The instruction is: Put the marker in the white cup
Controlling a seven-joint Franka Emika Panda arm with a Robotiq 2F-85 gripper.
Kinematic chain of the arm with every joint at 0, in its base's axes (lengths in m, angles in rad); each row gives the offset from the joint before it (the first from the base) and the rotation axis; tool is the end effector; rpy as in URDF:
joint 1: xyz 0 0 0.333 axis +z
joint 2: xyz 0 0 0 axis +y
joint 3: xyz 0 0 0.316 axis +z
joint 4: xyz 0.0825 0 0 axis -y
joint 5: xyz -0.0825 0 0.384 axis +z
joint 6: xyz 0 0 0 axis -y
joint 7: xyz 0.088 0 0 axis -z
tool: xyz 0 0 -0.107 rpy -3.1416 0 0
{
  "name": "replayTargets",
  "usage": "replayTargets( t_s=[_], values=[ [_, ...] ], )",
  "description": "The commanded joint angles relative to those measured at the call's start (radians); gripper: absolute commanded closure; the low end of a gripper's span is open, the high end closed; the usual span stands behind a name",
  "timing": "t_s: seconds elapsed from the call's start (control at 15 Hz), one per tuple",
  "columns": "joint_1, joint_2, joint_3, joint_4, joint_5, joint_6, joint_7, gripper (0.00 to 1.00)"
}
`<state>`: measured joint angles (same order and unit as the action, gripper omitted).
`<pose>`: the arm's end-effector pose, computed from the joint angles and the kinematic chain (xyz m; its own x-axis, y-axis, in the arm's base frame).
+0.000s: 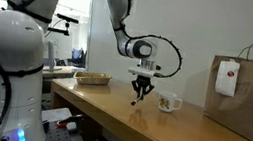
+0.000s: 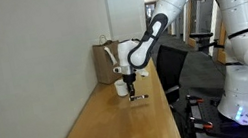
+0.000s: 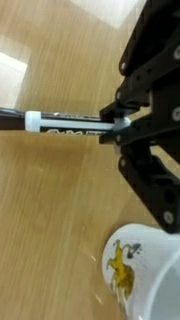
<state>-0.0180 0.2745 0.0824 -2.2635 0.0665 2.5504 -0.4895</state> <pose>0.5392 0.0343 0.2400 0.8794 0.4745 0.0379 0.4759 -0.8782 -0.0478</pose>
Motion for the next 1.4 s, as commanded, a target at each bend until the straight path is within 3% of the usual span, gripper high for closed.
replayTargets(
  t_s=[0.0, 0.27, 0.47, 0.67, 1.0, 1.33],
  values=[
    [-0.091, -0.089, 0.086, -0.051, 0.190, 0.062, -0.224, 0.95],
    [-0.142, -0.194, 0.098, -0.080, 0.464, 0.035, -0.648, 0.95],
    [-0.129, -0.284, 0.046, -0.114, 0.687, -0.007, -0.971, 0.95],
    [-0.110, -0.340, -0.048, -0.121, 0.865, -0.097, -1.281, 0.95],
    [-0.139, -0.308, -0.208, -0.066, 1.032, -0.372, -1.674, 0.95],
    [-0.182, -0.193, -0.282, 0.035, 1.124, -0.652, -1.897, 0.95]
  ],
)
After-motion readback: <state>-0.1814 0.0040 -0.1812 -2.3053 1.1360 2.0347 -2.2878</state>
